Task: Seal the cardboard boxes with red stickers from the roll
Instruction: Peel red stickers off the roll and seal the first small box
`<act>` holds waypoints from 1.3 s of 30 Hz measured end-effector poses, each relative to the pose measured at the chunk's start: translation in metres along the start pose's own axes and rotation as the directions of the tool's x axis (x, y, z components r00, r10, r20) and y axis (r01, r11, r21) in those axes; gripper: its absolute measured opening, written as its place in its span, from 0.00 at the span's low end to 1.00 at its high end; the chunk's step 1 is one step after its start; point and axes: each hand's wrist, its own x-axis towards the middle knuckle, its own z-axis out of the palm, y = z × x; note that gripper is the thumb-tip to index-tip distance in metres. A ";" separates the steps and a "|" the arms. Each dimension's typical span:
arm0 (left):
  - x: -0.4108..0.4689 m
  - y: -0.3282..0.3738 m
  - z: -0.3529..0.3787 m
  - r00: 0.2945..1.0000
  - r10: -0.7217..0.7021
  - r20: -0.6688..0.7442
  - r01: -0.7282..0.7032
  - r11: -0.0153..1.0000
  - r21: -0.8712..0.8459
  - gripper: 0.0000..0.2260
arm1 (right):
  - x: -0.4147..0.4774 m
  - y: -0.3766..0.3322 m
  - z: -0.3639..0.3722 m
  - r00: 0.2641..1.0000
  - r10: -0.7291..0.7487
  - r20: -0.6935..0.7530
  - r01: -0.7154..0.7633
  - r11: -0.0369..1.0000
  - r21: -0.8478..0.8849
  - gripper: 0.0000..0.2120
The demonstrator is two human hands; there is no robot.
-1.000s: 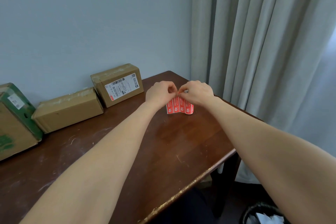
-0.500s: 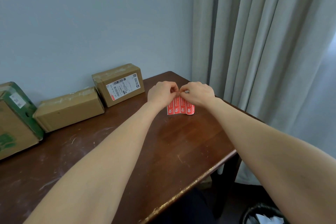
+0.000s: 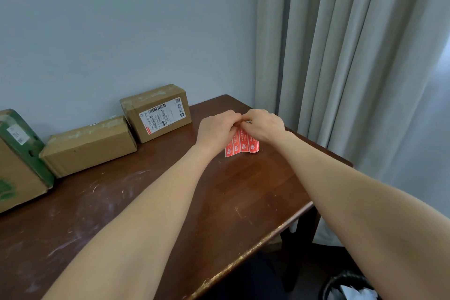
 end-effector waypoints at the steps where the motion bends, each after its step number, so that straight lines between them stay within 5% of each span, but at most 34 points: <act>1: -0.001 0.000 0.001 1.000 -0.026 -0.002 0.026 1.000 -0.011 0.07 | 0.000 0.000 0.000 1.000 -0.003 0.002 0.003 1.000 0.001 0.16; 9: 0.003 -0.004 0.003 0.940 -0.292 0.175 0.328 0.917 -0.228 0.08 | -0.004 0.000 -0.001 0.999 -0.032 0.005 0.032 0.999 -0.027 0.15; 24: -0.002 0.000 0.002 0.974 -0.200 0.111 0.210 0.974 -0.087 0.09 | -0.006 -0.002 0.001 0.999 -0.032 0.002 0.032 0.996 -0.079 0.15; 39: -0.002 -0.004 0.005 0.926 -0.313 0.210 0.339 0.936 -0.099 0.13 | -0.008 0.000 -0.005 0.995 -0.055 0.085 0.064 0.993 -0.100 0.16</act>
